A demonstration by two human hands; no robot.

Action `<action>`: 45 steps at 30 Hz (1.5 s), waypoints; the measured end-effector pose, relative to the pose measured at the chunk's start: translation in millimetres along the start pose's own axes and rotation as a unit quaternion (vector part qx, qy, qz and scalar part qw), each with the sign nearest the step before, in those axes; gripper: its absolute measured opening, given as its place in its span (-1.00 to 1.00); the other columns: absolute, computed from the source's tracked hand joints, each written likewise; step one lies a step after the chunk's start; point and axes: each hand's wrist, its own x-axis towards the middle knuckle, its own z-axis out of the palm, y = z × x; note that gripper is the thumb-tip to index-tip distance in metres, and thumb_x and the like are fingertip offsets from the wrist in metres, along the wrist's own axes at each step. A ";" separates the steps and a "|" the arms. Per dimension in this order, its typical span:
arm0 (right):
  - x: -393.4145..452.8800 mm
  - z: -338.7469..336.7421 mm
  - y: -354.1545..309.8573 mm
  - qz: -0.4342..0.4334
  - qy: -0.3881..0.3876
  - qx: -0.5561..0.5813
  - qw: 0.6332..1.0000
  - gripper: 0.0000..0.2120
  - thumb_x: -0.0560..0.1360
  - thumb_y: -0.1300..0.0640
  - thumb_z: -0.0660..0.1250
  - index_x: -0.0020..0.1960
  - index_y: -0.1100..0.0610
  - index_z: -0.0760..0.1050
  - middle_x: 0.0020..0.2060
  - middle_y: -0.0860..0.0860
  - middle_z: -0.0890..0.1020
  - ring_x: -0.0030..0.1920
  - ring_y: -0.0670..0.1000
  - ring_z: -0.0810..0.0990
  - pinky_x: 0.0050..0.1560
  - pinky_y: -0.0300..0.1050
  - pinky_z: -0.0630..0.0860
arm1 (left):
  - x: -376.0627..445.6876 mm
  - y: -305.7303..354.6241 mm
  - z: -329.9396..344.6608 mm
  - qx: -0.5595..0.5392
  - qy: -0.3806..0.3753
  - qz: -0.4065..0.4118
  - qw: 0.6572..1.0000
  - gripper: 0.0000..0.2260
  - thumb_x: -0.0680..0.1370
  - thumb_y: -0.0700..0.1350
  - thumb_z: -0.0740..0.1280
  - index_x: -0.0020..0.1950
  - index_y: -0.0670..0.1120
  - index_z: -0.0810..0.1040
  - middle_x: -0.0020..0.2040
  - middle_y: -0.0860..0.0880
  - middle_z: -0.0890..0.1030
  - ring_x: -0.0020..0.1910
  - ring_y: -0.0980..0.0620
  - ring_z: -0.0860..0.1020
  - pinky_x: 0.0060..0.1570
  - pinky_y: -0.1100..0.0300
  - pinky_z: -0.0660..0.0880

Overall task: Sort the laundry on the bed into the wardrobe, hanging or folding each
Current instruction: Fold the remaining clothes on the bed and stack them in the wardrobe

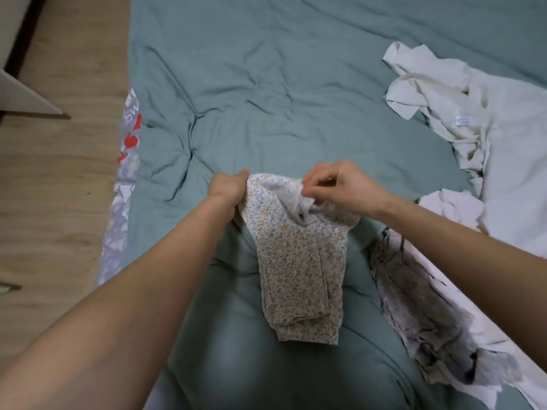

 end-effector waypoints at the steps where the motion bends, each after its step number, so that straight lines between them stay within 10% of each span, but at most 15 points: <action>1: -6.5 7.4 -2.0 -0.014 -0.011 -0.017 1.000 -0.97 0.42 0.30 0.46 -0.20 0.26 0.66 -0.15 0.11 0.65 -0.15 -0.01 0.62 -0.02 -0.18 0.54 | 0.0 -0.1 -3.9 0.042 0.000 0.012 0.999 -0.52 0.48 0.03 0.43 0.21 -0.32 0.54 0.17 -0.26 0.59 0.17 -0.20 0.57 0.18 -0.04 0.52; 8: -35.9 52.3 -3.1 0.041 0.111 0.019 0.993 -0.87 0.40 0.35 0.42 -0.13 0.16 0.58 -0.31 0.07 0.63 -0.28 0.03 0.60 -0.12 -0.03 0.59 | -14.1 -12.7 -28.1 0.218 -0.012 0.062 0.974 -0.72 0.45 -0.10 0.50 0.00 -0.30 0.62 0.03 -0.23 0.65 0.09 -0.17 0.60 0.11 0.03 0.52; 15: -25.7 61.4 -3.2 0.019 0.173 -0.058 0.983 -0.77 0.41 0.37 0.35 0.01 0.16 0.63 -0.11 -0.04 0.57 -0.07 -0.05 0.54 0.01 -0.26 0.45 | -76.1 -16.0 -20.6 0.256 0.015 0.353 0.900 -0.84 0.46 0.09 0.42 -0.11 0.02 0.59 -0.13 0.08 0.56 -0.16 0.07 0.53 -0.14 0.17 0.44; 21: -21.5 42.1 20.1 0.120 0.111 -0.052 0.985 -0.71 0.38 0.41 0.34 0.05 0.18 0.56 -0.09 0.06 0.62 -0.14 0.01 0.60 0.05 -0.04 0.57 | -94.4 -30.9 7.8 0.314 0.057 0.354 0.879 -0.72 0.49 0.24 0.34 0.00 0.06 0.51 0.00 0.13 0.42 -0.04 0.09 0.48 -0.18 0.14 0.36; 24: -34.9 49.6 24.2 0.128 0.043 -0.065 0.989 -0.66 0.37 0.34 0.43 0.11 0.16 0.52 -0.01 0.02 0.59 -0.10 -0.05 0.59 -0.08 -0.27 0.54 | -86.4 -30.2 7.2 0.395 0.040 0.402 0.825 -0.75 0.49 0.10 0.38 0.09 0.03 0.48 0.07 0.09 0.45 0.05 0.05 0.48 -0.20 0.14 0.34; 28: -43.7 52.1 29.0 0.101 0.081 -0.098 0.987 -0.69 0.38 0.24 0.48 0.08 0.15 0.51 -0.05 0.00 0.58 -0.12 -0.04 0.54 -0.08 -0.20 0.50 | -78.2 -39.6 -10.6 0.420 0.056 0.385 0.820 -0.79 0.54 -0.12 0.25 0.15 0.03 0.51 0.08 0.02 0.54 0.04 -0.10 0.56 -0.15 0.06 0.43; 37: -47.0 53.1 29.5 0.040 0.109 -0.288 0.951 -0.96 0.47 0.21 0.30 -0.10 0.12 0.51 -0.23 -0.03 0.52 -0.13 0.02 0.46 -0.14 -0.17 0.24 | -75.7 -31.1 -3.6 0.428 0.019 0.463 0.776 -0.76 0.52 0.09 0.36 0.12 0.01 0.55 0.07 0.06 0.49 0.11 0.03 0.45 -0.21 0.15 0.36; 45: -29.9 26.5 27.7 0.089 0.230 -0.145 0.958 -0.87 0.45 0.36 0.25 -0.19 0.16 0.47 -0.32 0.06 0.58 -0.23 0.10 0.55 -0.18 0.01 0.48 | -52.6 -17.7 13.7 0.244 -0.077 0.332 0.908 -0.80 0.53 -0.19 0.37 -0.19 -0.33 0.60 -0.21 -0.08 0.57 -0.16 -0.09 0.56 -0.04 0.08 0.50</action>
